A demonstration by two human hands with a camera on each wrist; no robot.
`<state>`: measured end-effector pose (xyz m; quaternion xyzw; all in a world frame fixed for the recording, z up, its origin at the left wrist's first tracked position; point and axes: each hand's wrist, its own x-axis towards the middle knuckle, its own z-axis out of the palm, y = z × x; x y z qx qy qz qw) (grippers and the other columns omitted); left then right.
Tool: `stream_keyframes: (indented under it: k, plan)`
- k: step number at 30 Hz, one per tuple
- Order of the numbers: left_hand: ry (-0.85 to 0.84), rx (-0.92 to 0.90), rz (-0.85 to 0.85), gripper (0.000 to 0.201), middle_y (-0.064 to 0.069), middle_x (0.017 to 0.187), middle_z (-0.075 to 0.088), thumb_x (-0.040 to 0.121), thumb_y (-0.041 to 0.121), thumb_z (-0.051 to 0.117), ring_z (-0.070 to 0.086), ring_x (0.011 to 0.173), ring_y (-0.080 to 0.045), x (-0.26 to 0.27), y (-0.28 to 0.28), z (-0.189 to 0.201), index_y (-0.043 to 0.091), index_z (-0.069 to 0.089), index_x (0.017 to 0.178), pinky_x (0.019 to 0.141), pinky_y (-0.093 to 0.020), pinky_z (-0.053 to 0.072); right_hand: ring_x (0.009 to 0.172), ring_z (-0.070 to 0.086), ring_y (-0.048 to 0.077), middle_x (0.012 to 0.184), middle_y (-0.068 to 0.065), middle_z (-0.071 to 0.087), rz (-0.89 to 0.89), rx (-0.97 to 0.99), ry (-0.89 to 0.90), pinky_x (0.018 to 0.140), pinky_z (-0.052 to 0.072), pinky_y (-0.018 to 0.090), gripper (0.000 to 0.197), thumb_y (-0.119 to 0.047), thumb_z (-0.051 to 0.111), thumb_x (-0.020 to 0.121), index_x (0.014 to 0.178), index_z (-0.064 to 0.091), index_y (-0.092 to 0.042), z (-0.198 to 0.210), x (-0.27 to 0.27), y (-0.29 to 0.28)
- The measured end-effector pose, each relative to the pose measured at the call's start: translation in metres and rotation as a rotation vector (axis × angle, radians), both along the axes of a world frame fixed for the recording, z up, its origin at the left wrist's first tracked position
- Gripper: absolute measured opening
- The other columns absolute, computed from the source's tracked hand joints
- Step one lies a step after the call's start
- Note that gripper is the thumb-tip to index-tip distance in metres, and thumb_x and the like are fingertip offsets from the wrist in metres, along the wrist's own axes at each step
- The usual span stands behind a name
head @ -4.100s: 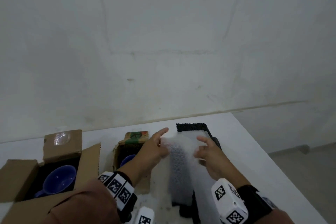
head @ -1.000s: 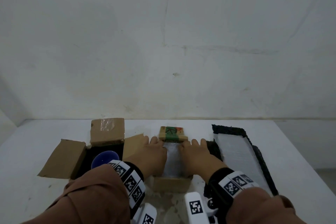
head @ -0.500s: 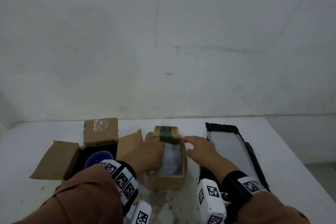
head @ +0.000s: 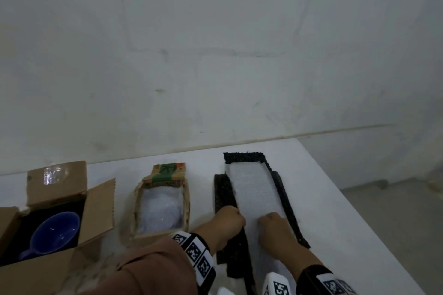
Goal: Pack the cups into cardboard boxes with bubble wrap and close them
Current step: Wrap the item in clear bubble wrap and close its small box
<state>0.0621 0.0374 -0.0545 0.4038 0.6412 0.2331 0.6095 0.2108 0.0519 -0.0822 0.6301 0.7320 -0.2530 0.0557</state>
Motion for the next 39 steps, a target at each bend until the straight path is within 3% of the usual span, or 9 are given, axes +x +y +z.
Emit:
stream_keyframes:
  k: [7, 10, 18, 23, 25, 30, 32, 35, 39]
  plan:
    - [0.099, 0.043, 0.092, 0.024, -0.009, 0.072, 0.055, 0.085, 0.009, 0.057, 0.054, 0.065, -0.022, 0.024, 0.01, -0.02, 0.013, 0.048, 0.063, 0.05, -0.023, 0.039, 0.109, 0.055, 0.026, 0.115, 0.017, 0.059, -0.023, 0.035, 0.089, 0.087, 0.042, 0.028, 0.042, -0.028, 0.04, 0.074, 0.097, 0.065, -0.003, -0.012, 0.001, 0.0]
    - [0.22, 0.111, 0.009, 0.033, -0.002, 0.062, 0.049, 0.083, 0.006, 0.058, 0.052, 0.07, -0.02, 0.024, 0.012, -0.023, 0.016, 0.045, 0.054, 0.059, -0.024, 0.041, 0.108, 0.057, 0.03, 0.11, 0.02, 0.062, -0.007, 0.053, 0.097, 0.088, 0.042, 0.031, 0.04, -0.027, 0.042, 0.074, 0.092, 0.067, -0.001, -0.016, 0.001, 0.001]
    - [-0.085, 0.171, 0.21, 0.021, -0.006, 0.069, 0.051, 0.084, 0.006, 0.054, 0.052, 0.065, -0.02, 0.017, 0.007, 0.001, 0.014, 0.046, 0.066, 0.06, -0.03, 0.046, 0.128, 0.039, 0.029, 0.141, 0.013, 0.038, -0.143, 0.083, 0.202, 0.105, 0.035, 0.03, 0.048, -0.016, 0.047, 0.091, 0.138, 0.04, -0.018, 0.021, 0.003, 0.001]
    - [-0.169, 0.292, 0.393, 0.018, -0.005, 0.065, 0.046, 0.089, 0.005, 0.047, 0.042, 0.054, -0.016, -0.016, 0.002, 0.043, 0.013, 0.045, 0.073, 0.048, -0.026, 0.033, 0.099, 0.052, 0.021, 0.129, 0.007, 0.047, -0.471, -0.105, 0.76, 0.068, 0.049, 0.022, 0.067, -0.017, 0.057, 0.086, 0.144, 0.025, -0.025, 0.055, -0.01, 0.005]
    - [-0.144, 0.37, 0.455, 0.011, -0.007, 0.078, 0.054, 0.088, 0.004, 0.052, 0.051, 0.064, -0.019, -0.035, -0.001, 0.058, 0.014, 0.052, 0.093, 0.056, -0.03, 0.041, 0.099, 0.057, 0.023, 0.126, 0.006, 0.054, -0.526, -0.241, 0.975, 0.076, 0.05, 0.032, 0.075, -0.013, 0.061, 0.082, 0.144, 0.024, -0.032, 0.067, -0.021, 0.008]
    - [-0.152, 0.474, 0.293, 0.057, -0.005, 0.128, 0.054, 0.085, 0.007, 0.067, 0.055, 0.115, -0.019, -0.081, -0.01, 0.074, 0.029, 0.047, 0.134, 0.091, -0.033, 0.051, 0.101, 0.062, 0.018, 0.121, 0.008, 0.058, -0.294, -0.173, 1.18, 0.084, 0.051, 0.029, 0.071, 0.005, 0.057, 0.085, 0.14, 0.033, -0.032, 0.104, -0.052, 0.011]
    - [-0.113, 0.511, 0.305, 0.046, -0.004, 0.119, 0.059, 0.086, 0.006, 0.067, 0.059, 0.101, -0.01, -0.095, -0.016, 0.083, 0.02, 0.056, 0.128, 0.082, -0.02, 0.051, 0.097, 0.061, 0.016, 0.118, 0.006, 0.059, -0.194, -0.057, 1.05, 0.086, 0.05, 0.028, 0.059, 0.003, 0.059, 0.083, 0.134, 0.045, -0.025, 0.119, -0.066, 0.012]
    - [0.063, 0.657, 0.354, 0.021, -0.003, 0.099, 0.061, 0.085, 0.009, 0.067, 0.057, 0.079, -0.006, -0.115, -0.025, 0.102, 0.019, 0.068, 0.104, 0.064, -0.008, 0.045, 0.084, 0.057, 0.013, 0.102, 0.006, 0.059, -0.103, 0.24, 0.862, 0.071, 0.045, 0.022, 0.019, -0.005, 0.064, 0.079, 0.088, 0.066, -0.021, 0.143, -0.089, 0.012]
    - [0.138, 0.842, 0.377, 0.014, -0.003, 0.103, 0.046, 0.084, 0.013, 0.069, 0.052, 0.089, -0.012, -0.138, -0.038, 0.125, 0.024, 0.063, 0.087, 0.065, -0.001, 0.041, 0.092, 0.054, 0.004, 0.105, -0.003, 0.055, -0.018, 0.327, 1.056, 0.078, 0.04, 0.012, 0.022, -0.003, 0.069, 0.077, 0.066, 0.063, -0.02, 0.176, -0.112, 0.006]
